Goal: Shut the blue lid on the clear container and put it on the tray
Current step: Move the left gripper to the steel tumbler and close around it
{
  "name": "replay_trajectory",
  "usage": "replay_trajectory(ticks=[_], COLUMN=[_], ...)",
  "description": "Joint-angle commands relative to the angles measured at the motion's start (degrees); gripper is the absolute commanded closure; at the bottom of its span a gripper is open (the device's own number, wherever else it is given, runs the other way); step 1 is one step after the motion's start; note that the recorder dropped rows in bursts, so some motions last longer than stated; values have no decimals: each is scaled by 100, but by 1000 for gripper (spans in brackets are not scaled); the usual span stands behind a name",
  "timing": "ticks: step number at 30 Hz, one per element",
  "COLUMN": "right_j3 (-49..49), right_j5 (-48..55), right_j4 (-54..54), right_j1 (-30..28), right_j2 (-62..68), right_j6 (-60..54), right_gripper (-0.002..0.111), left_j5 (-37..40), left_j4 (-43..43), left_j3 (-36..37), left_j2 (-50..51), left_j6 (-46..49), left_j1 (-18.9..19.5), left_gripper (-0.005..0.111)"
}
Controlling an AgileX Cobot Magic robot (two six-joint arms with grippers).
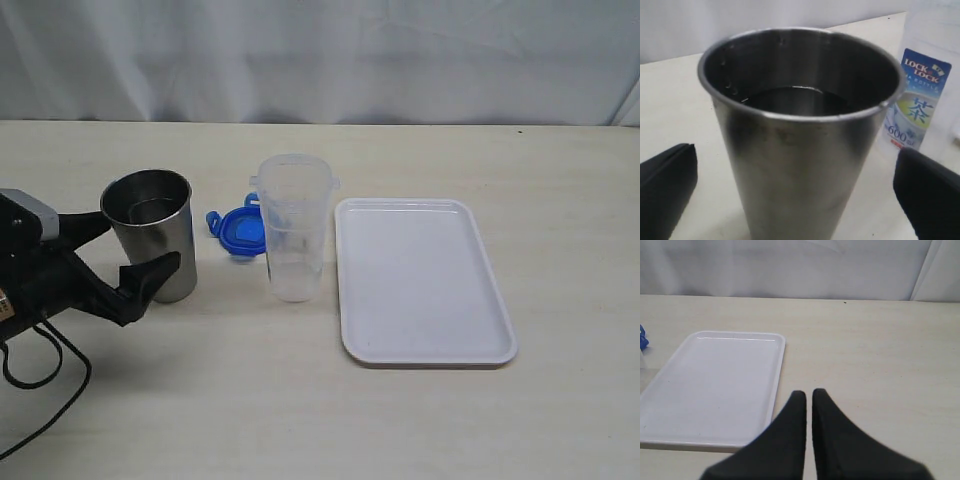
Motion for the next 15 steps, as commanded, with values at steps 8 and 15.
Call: replay_trajectory(ticks=[8,15], right_j3=[18,18], right_j5=[4,4], right_j4=[-2,-2], right_j1=[-2,-2], right_j2=[-33,-33], right_j6=[0,0], right_gripper=[104,104], left_j5=[-91,-91], left_j4=[113,457], left_j3=[-498,-948], left_j2=[416,618], left_j6=[11,-251], left_j1=[6,6], left_gripper=[3,3])
